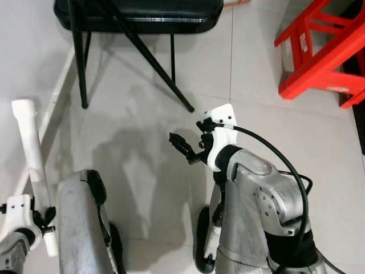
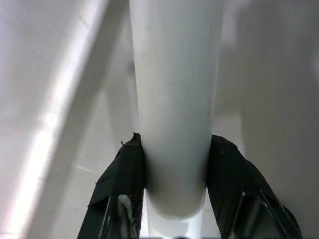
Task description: Building children table
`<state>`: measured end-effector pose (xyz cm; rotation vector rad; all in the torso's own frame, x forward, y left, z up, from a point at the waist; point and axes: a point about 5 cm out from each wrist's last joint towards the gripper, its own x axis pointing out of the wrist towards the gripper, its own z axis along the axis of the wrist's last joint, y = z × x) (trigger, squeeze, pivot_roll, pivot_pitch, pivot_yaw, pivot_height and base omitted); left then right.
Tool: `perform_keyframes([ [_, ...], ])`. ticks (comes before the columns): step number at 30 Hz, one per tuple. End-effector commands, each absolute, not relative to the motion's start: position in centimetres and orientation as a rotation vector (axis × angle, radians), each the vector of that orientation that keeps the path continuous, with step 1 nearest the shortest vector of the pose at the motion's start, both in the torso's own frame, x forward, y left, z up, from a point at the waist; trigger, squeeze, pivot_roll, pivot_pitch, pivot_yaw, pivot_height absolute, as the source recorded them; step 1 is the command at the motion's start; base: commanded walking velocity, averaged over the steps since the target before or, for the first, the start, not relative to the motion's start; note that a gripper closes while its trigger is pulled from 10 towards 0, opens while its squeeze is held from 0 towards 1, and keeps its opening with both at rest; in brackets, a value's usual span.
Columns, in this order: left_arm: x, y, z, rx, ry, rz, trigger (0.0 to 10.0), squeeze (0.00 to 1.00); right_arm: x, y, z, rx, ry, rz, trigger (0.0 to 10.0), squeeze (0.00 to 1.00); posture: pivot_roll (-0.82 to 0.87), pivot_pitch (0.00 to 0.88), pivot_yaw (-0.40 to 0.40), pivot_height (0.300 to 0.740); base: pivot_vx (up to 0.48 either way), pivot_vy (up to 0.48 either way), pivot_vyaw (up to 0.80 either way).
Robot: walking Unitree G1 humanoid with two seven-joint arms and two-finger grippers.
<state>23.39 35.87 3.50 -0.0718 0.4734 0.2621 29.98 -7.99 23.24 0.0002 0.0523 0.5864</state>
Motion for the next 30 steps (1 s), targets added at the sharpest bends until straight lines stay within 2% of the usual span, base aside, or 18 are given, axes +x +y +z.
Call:
perform_keyframes([
  [1,21.9,36.4,2.6,-0.068,0.517,0.282,10.0,0.00,30.1,-8.1,22.6,0.010,0.063,0.572,10.0,0.00,-0.15,0.300,-0.069,0.418,0.000,0.000,0.00],
  [4,22.1,36.4,2.8,-0.072,0.502,0.274,10.0,0.00,30.2,-7.9,22.7,0.018,0.050,0.569,10.0,0.00,-0.15,0.281,-0.066,0.428,0.000,0.000,0.00],
  [5,22.5,36.1,2.9,-0.066,0.494,0.254,10.0,0.00,30.4,-7.8,22.6,0.022,0.043,0.567,10.0,0.00,-0.14,0.238,-0.059,0.438,0.000,0.000,0.00],
  [8,22.8,36.0,3.2,-0.063,0.482,0.239,10.0,0.00,30.5,-7.7,22.6,0.025,0.033,0.566,10.0,0.00,-0.14,0.238,-0.059,0.452,0.000,0.000,0.00],
  [9,23.2,35.9,3.4,-0.068,0.470,0.237,10.0,0.00,30.6,-7.6,22.4,0.026,0.032,0.565,10.0,0.00,-0.12,0.192,-0.051,0.457,0.000,0.000,0.00],
  [10,23.2,35.9,3.4,-0.068,0.470,0.237,10.0,0.00,30.6,-7.6,22.4,0.026,0.032,0.565,10.0,0.00,-0.12,0.192,-0.051,0.457,0.000,0.000,0.00],
  [22,27.6,35.0,8.3,-0.055,0.254,0.131,10.0,0.00,31.8,-7.1,22.2,0.048,-0.036,0.562,10.0,0.00,-0.08,0.018,-0.042,0.516,0.000,0.000,0.00],
  [30,29.1,34.9,10.7,-0.029,0.152,0.109,10.0,0.00,32.5,-6.8,22.3,0.060,-0.071,0.565,10.0,0.00,-0.07,0.000,-0.045,0.546,0.000,0.000,0.00],
])
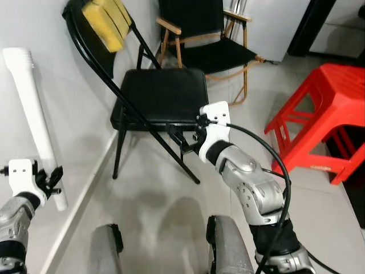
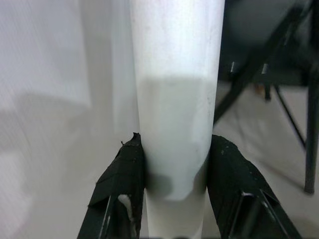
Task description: Building children table
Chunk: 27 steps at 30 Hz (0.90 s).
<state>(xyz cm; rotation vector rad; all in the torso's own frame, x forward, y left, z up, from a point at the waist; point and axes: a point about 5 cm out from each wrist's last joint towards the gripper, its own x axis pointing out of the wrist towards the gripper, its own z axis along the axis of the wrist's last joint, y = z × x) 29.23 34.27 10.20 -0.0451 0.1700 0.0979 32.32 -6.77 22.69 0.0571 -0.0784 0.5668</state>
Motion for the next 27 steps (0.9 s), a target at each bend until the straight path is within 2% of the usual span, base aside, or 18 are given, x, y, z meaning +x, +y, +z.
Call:
perform_keyframes([
  [1,29.2,34.8,11.0,-0.027,0.141,0.104,10.0,0.00,32.5,-6.7,22.4,0.061,-0.077,0.565,10.0,0.00,-0.07,0.000,-0.047,0.551,0.000,0.000,0.00],
  [3,29.6,34.4,11.7,-0.033,0.107,0.073,10.0,0.00,32.6,-6.7,22.5,0.063,-0.088,0.570,10.0,0.00,-0.07,0.000,-0.047,0.556,0.000,0.000,0.00],
  [7,30.2,31.2,13.1,-0.048,0.018,-0.048,10.0,0.00,32.4,-6.7,22.6,0.074,-0.114,0.595,10.0,0.00,-0.06,0.000,-0.042,0.576,0.000,0.000,0.00],
  [8,30.1,29.9,12.8,-0.035,0.014,-0.086,10.0,0.00,32.2,-6.7,22.4,0.079,-0.114,0.598,10.0,0.00,-0.06,0.000,-0.035,0.580,0.000,0.000,0.00],
  [11,30.0,29.0,12.6,-0.027,0.011,-0.112,10.0,0.00,32.1,-6.8,22.3,0.083,-0.113,0.601,10.0,0.00,-0.06,0.000,-0.035,0.585,0.000,0.000,0.00],
  [12,29.8,27.4,12.4,-0.031,0.005,-0.153,10.0,0.00,32.0,-6.7,22.0,0.094,-0.106,0.603,10.0,0.00,-0.07,0.000,-0.029,0.595,0.000,0.000,0.00],
  [14,29.8,27.2,12.4,-0.034,0.003,-0.158,10.0,0.00,32.0,-6.7,22.0,0.096,-0.104,0.603,10.0,0.00,-0.07,0.000,-0.029,0.600,0.000,0.000,0.00],
  [17,29.5,24.8,12.5,-0.014,-0.015,-0.228,10.0,0.00,31.5,-6.6,21.5,0.111,-0.098,0.617,10.0,0.00,-0.06,0.000,-0.032,0.615,0.000,0.000,0.00],
  [20,29.2,23.7,12.7,0.037,-0.022,-0.269,10.0,0.00,31.1,-6.5,21.4,0.121,-0.095,0.634,10.0,0.00,-0.07,0.000,-0.032,0.625,0.000,0.000,0.00],
  [27,29.3,24.1,13.1,0.181,0.006,-0.249,10.0,0.00,30.8,-6.4,21.2,0.055,-0.106,0.677,10.0,0.00,-0.08,0.000,-0.021,0.649,0.000,0.000,0.00],
])
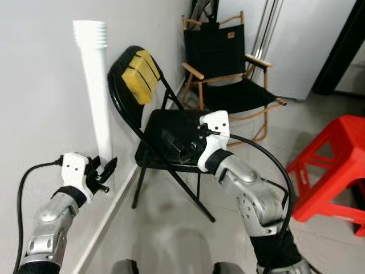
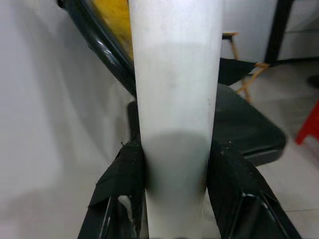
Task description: Building children table
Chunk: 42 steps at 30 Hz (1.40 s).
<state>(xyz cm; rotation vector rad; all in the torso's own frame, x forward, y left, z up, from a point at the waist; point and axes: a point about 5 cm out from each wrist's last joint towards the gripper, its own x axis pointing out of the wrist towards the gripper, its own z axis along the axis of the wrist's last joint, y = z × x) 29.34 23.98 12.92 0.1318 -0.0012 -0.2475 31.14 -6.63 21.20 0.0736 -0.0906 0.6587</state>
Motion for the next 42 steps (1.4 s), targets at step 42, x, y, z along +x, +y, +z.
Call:
perform_keyframes([
  [42,32.0,21.0,16.0,0.668,-0.051,-0.337,10.0,0.00,29.8,-9.7,13.5,-0.920,0.026,0.786,10.0,0.00,-0.10,0.000,-0.027,0.740,0.000,0.000,0.00],
])
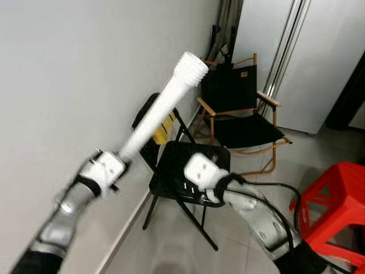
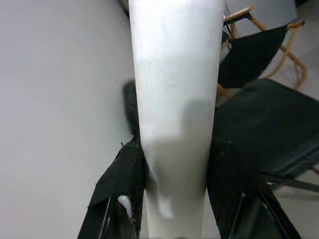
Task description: Building children table
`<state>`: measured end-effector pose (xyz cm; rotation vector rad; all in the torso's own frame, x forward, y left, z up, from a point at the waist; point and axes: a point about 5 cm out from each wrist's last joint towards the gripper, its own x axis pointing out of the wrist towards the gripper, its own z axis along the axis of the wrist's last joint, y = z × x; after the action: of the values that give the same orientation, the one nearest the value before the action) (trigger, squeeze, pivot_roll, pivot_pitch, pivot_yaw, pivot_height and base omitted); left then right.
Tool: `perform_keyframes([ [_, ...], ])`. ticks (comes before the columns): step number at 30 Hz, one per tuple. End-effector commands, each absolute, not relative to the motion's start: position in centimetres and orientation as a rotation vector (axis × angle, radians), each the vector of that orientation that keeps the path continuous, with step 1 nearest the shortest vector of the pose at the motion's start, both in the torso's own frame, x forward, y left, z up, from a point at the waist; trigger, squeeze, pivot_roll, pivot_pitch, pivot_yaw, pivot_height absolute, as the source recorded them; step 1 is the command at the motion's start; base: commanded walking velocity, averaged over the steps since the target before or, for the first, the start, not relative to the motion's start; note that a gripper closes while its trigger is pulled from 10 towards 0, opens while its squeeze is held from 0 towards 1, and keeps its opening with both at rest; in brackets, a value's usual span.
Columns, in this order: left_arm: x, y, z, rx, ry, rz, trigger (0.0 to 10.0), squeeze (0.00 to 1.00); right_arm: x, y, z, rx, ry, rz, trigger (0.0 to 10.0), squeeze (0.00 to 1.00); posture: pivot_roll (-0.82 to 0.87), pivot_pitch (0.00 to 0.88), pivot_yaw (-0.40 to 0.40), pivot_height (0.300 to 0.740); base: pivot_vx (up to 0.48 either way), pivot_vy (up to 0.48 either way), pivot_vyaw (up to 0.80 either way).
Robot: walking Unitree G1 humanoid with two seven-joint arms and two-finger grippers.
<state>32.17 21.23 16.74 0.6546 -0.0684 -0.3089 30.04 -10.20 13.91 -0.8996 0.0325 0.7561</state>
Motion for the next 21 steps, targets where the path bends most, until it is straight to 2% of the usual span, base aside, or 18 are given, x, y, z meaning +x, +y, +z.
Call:
perform_keyframes([
  [1,32.3,21.0,16.3,0.697,-0.050,-0.341,10.0,0.00,29.7,-10.1,13.2,-0.966,0.040,0.796,10.0,0.00,-0.10,0.000,-0.027,0.740,0.000,0.000,0.00],
  [2,32.3,21.0,16.3,0.697,-0.050,-0.341,10.0,0.00,29.7,-10.1,13.2,-0.966,0.040,0.796,10.0,0.00,-0.10,0.000,-0.027,0.740,0.000,0.000,0.00],
  [3,33.1,21.3,16.3,0.753,-0.011,-0.331,10.0,0.00,29.9,-11.1,12.6,-1.082,0.062,0.763,10.0,0.00,-0.12,0.000,-0.019,0.740,0.000,0.000,0.00],
  [6,34.0,21.6,16.0,0.812,0.057,-0.329,10.0,0.00,30.3,-11.8,12.4,-1.240,0.059,0.707,10.0,0.00,-0.13,0.000,-0.007,0.740,0.000,0.000,0.00],
  [11,34.5,21.5,15.7,0.866,0.099,-0.361,10.0,0.00,30.6,-11.8,13.0,-1.313,0.016,0.680,10.0,0.00,-0.13,0.000,-0.005,0.740,0.000,0.000,0.00],
  [14,35.8,20.4,15.2,1.130,0.125,-0.437,10.0,0.00,31.5,-10.3,15.7,-1.415,-0.171,0.649,10.0,0.00,-0.15,0.000,0.008,0.740,0.000,0.000,0.00],
  [21,36.3,18.5,14.6,1.307,0.099,-0.554,10.0,0.00,31.3,-8.0,17.3,-1.411,-0.340,0.664,10.0,0.00,-0.15,0.000,0.011,0.740,0.000,0.000,0.00],
])
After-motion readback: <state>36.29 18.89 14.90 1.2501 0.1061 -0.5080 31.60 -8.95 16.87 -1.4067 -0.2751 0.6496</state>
